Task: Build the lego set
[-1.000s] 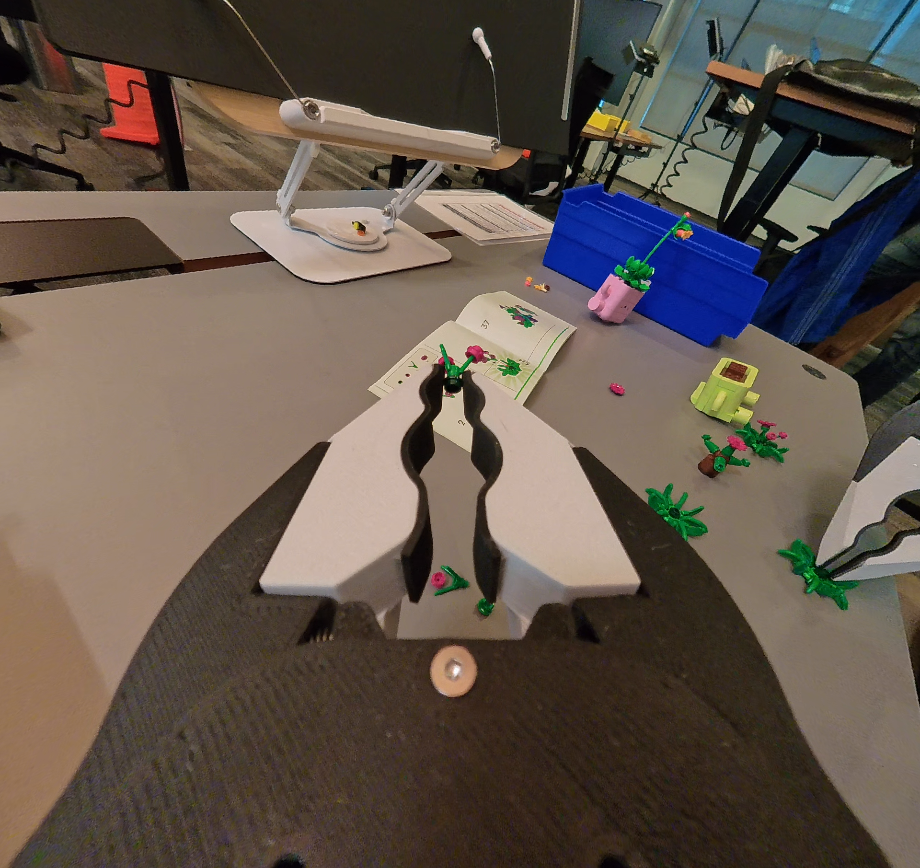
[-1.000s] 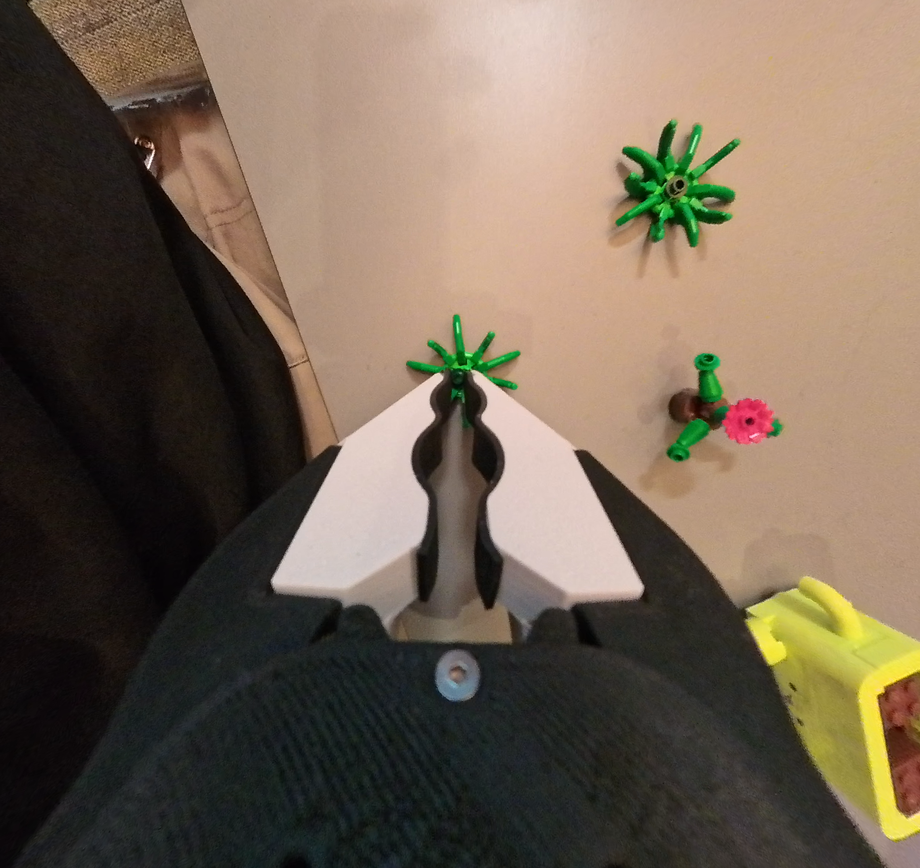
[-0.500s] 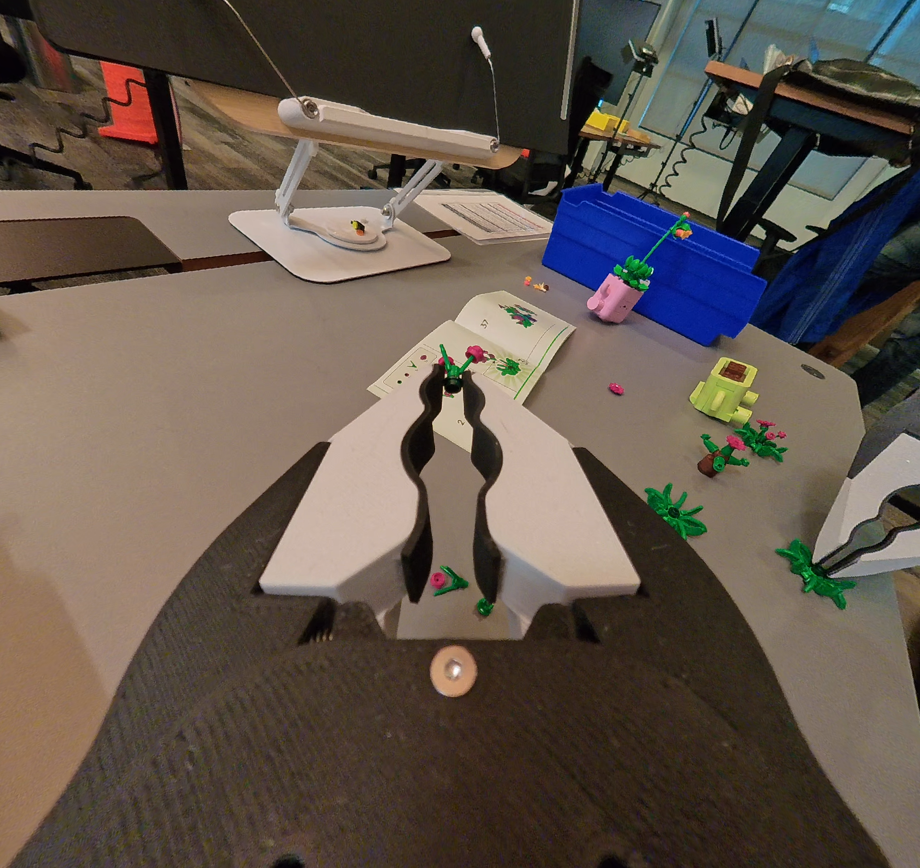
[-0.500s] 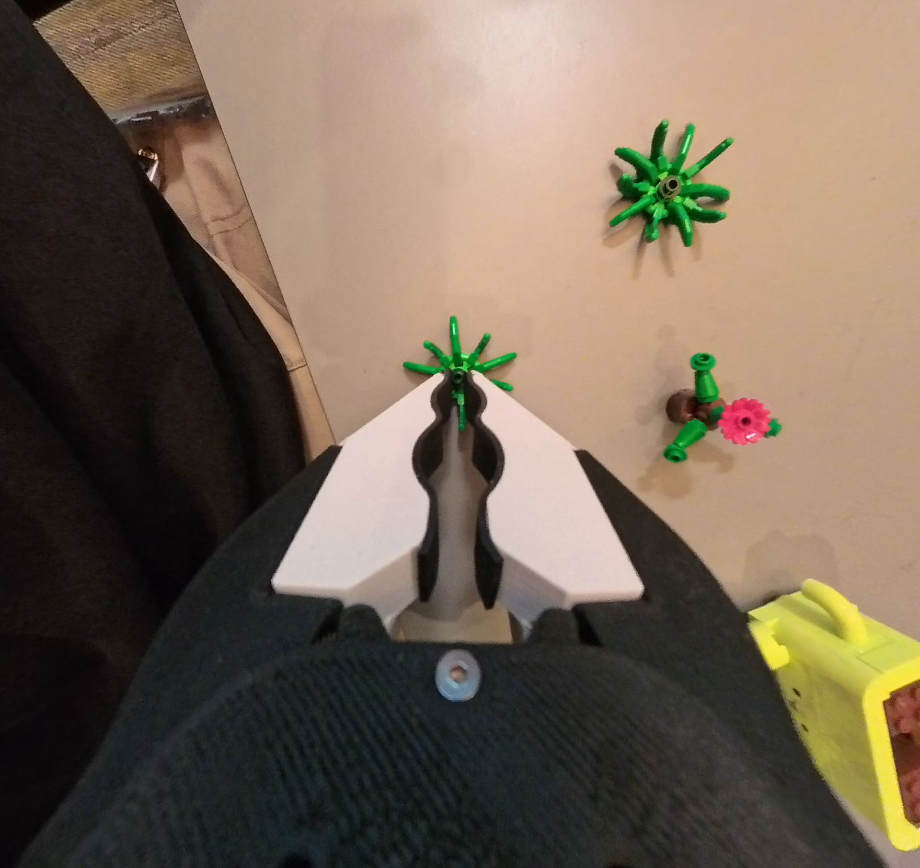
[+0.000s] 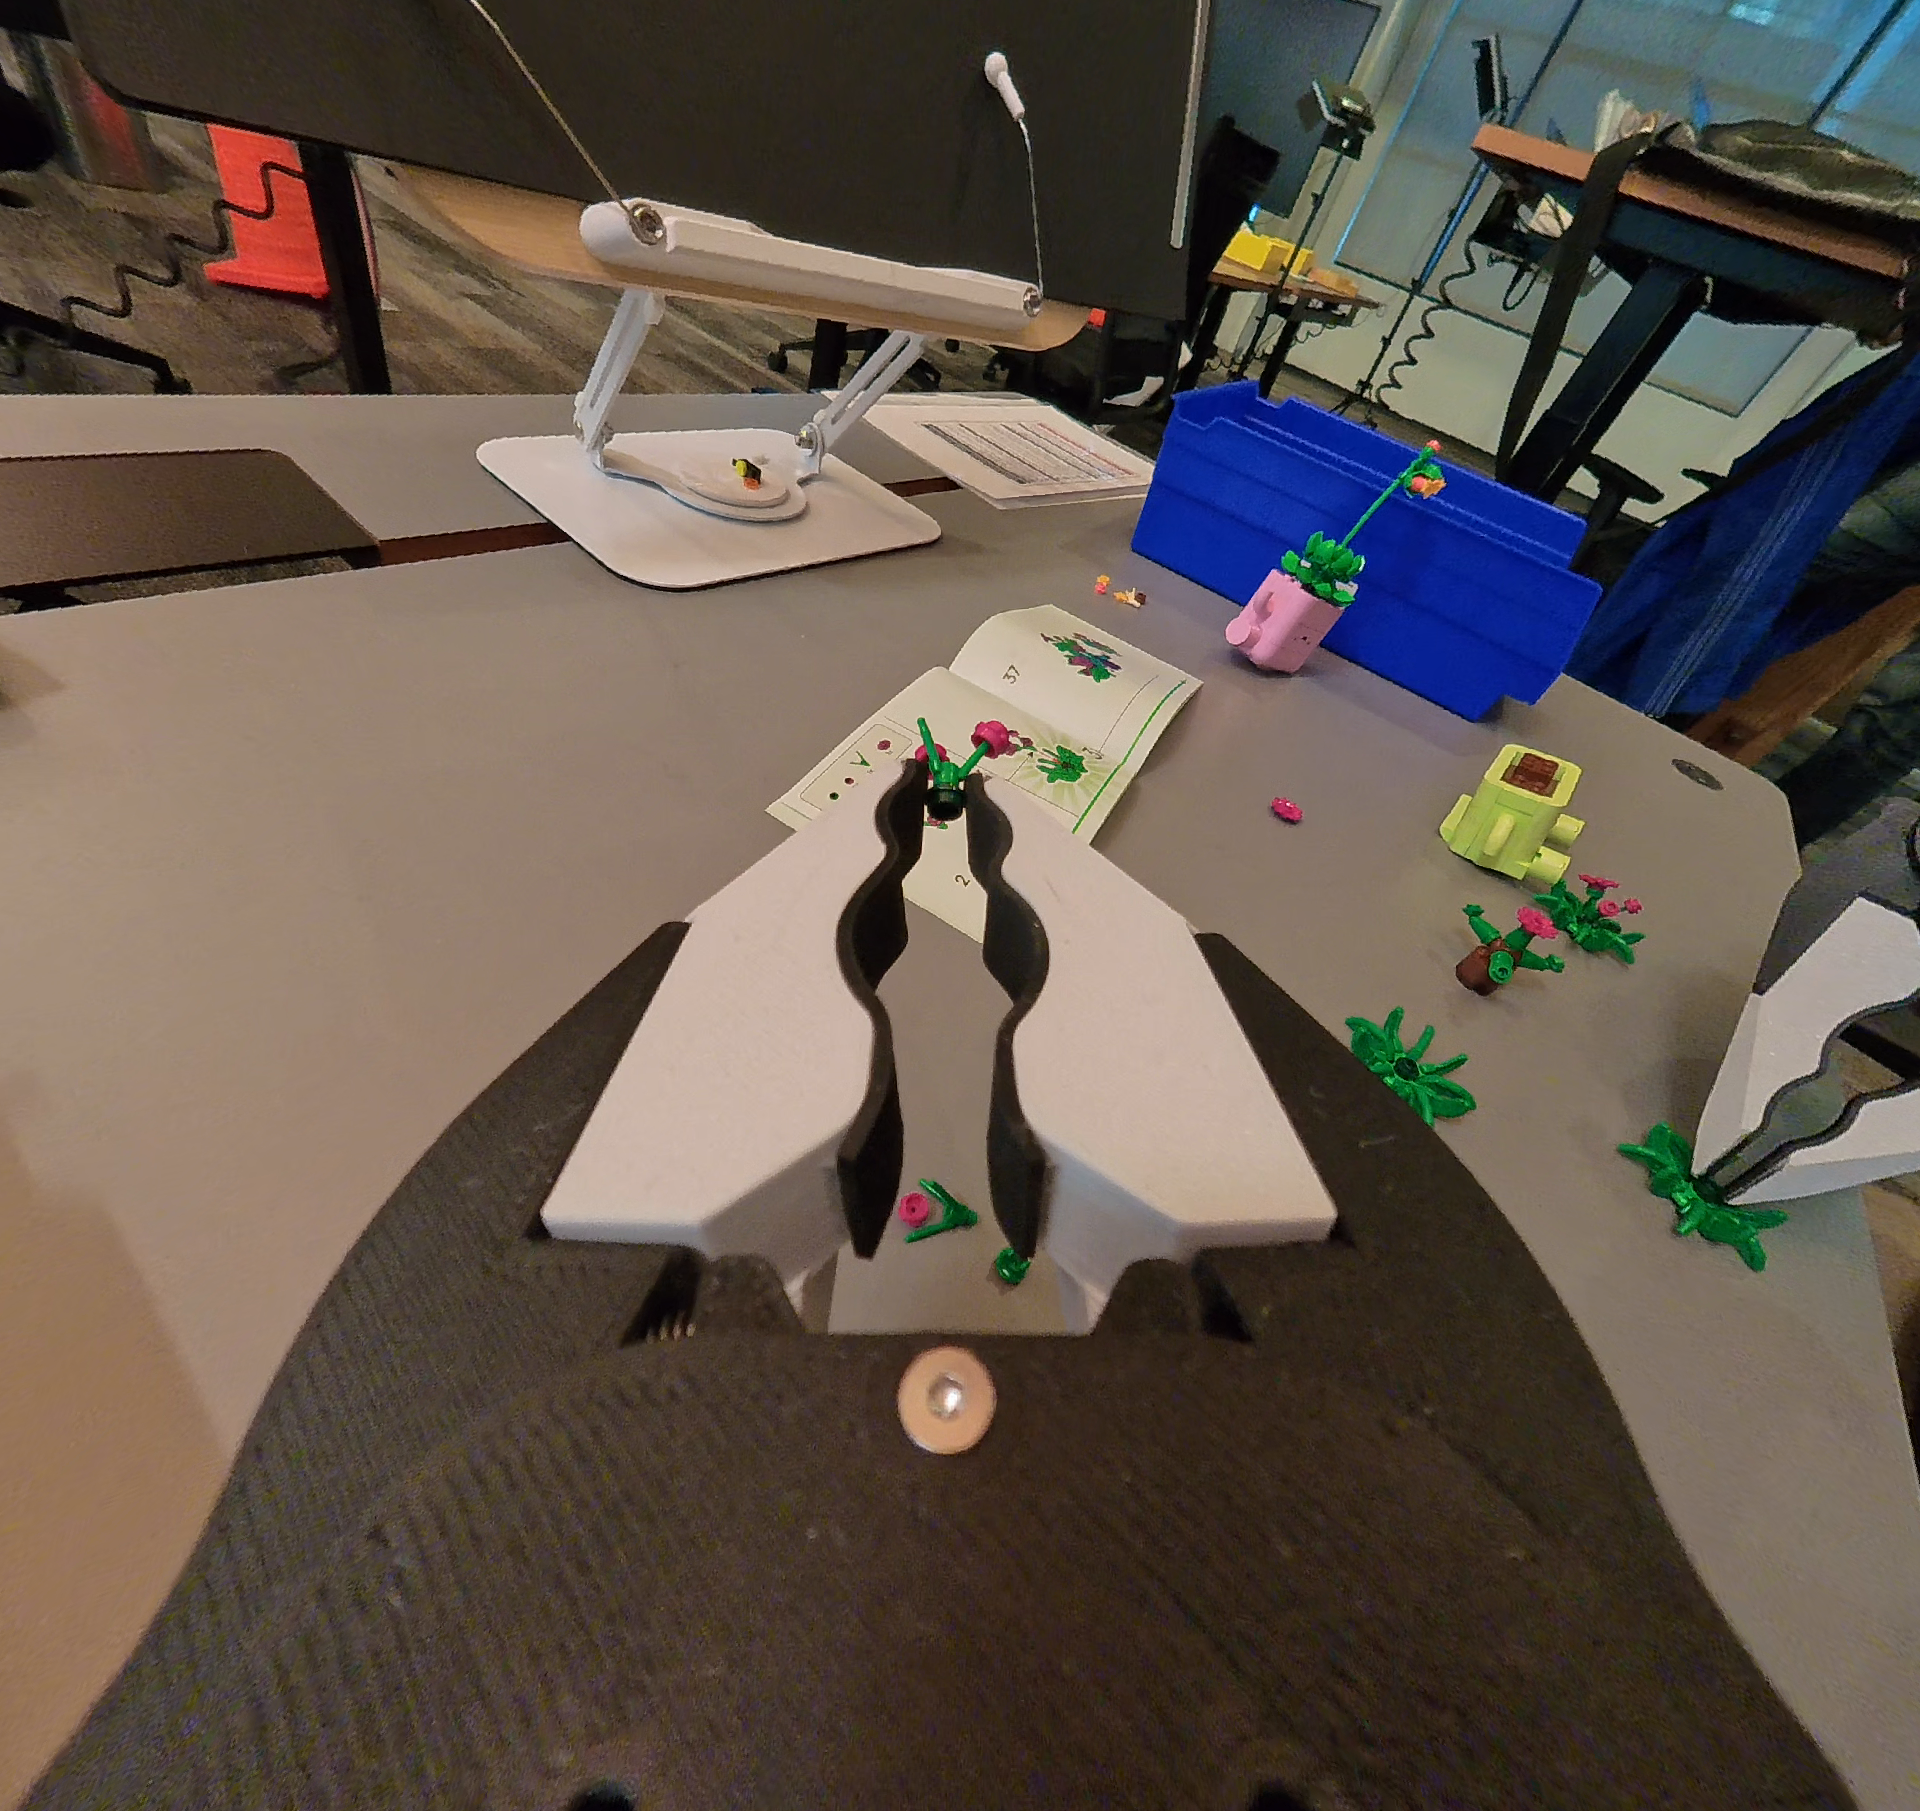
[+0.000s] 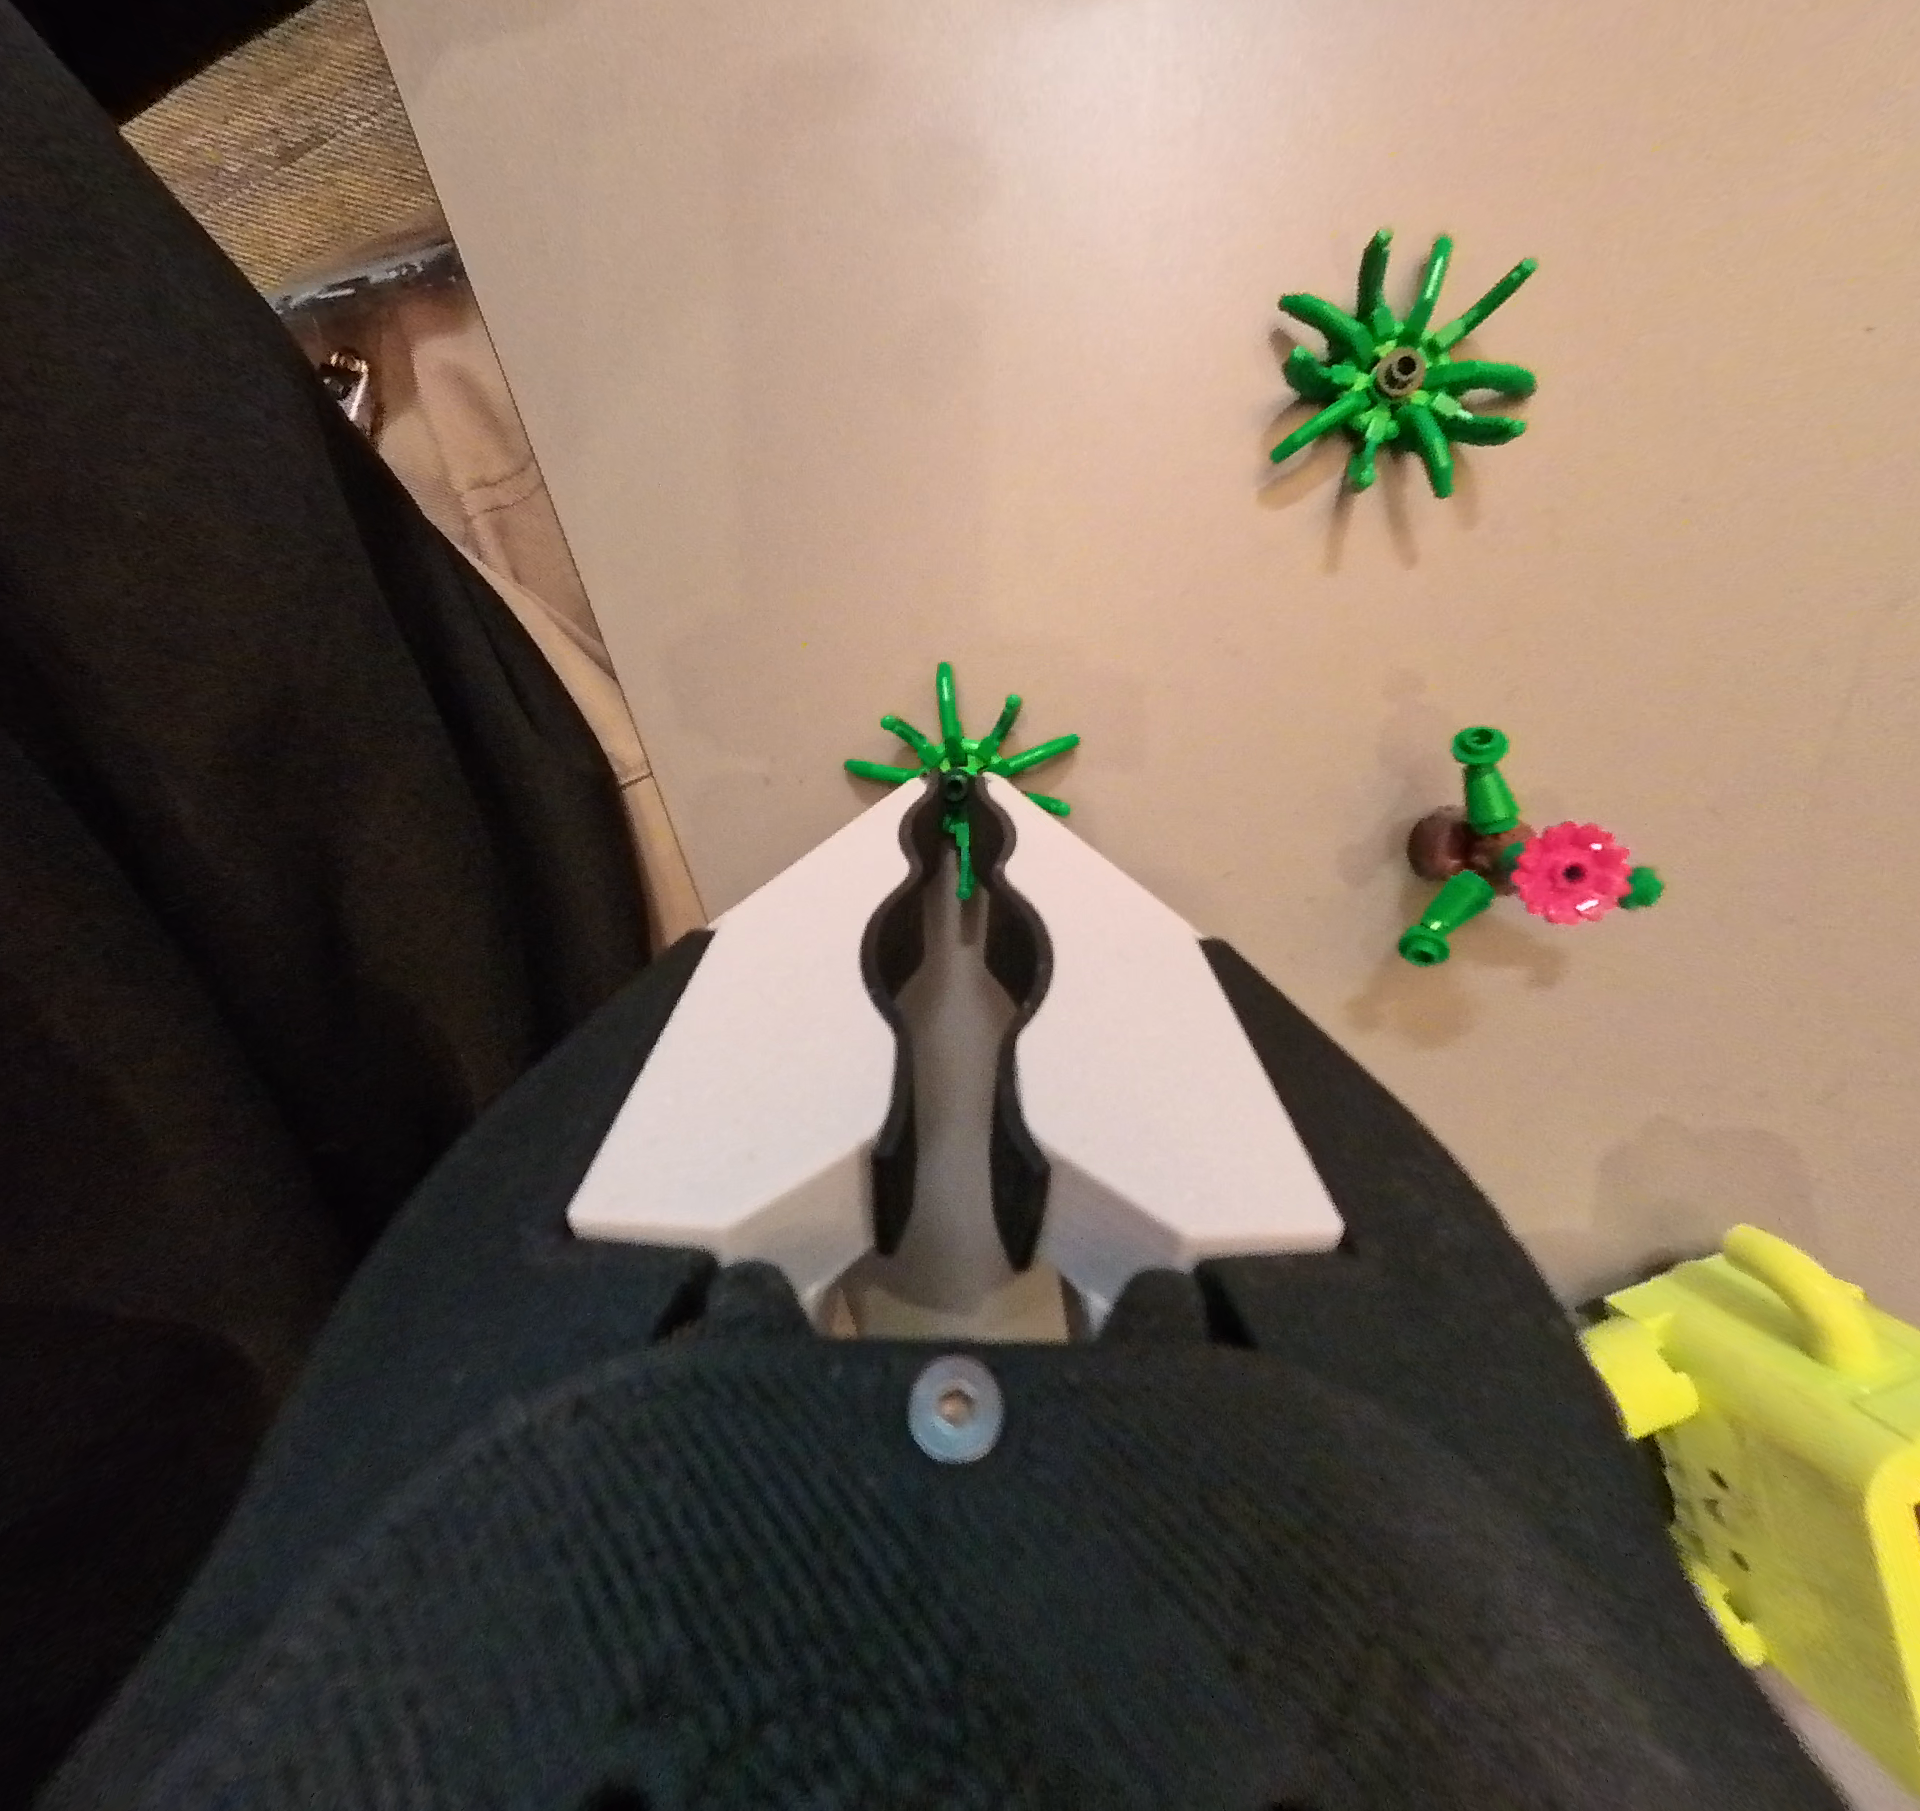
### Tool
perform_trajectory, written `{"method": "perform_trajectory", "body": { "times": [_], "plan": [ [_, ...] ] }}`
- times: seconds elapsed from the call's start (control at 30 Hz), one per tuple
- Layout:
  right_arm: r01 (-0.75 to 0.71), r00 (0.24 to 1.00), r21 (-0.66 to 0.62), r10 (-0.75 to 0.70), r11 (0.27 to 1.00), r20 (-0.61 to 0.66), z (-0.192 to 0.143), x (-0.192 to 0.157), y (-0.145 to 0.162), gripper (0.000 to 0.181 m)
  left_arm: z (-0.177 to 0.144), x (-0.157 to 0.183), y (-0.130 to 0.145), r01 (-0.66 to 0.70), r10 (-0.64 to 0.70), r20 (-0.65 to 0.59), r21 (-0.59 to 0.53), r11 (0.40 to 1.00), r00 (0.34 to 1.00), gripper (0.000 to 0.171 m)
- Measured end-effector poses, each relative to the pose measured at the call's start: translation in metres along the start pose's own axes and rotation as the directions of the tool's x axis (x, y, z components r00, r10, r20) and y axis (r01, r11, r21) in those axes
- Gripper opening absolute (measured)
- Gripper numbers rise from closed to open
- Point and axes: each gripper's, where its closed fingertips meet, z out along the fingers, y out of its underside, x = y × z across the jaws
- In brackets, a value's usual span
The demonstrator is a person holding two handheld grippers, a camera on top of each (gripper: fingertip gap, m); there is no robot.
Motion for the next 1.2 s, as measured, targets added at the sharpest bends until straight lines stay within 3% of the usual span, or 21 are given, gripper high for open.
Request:
{"method": "perform_trajectory", "body": {
  "times": [0.6,1.2],
  "plan": [
    [-0.048,0.996,0.003,0.048,0.999,0.069,0.001,0.000,0.000,0.002,0.000,0.001,0.000,-0.002,0.002,0.001,-0.002,1.000,1.000,0.005],
    [-0.039,0.999,0.096,0.037,0.995,0.018,-0.012,0.005,-0.014,0.000,-0.001,0.000,-0.001,0.001,-0.001,-0.001,0.003,1.000,1.000,0.005]
  ]
}}
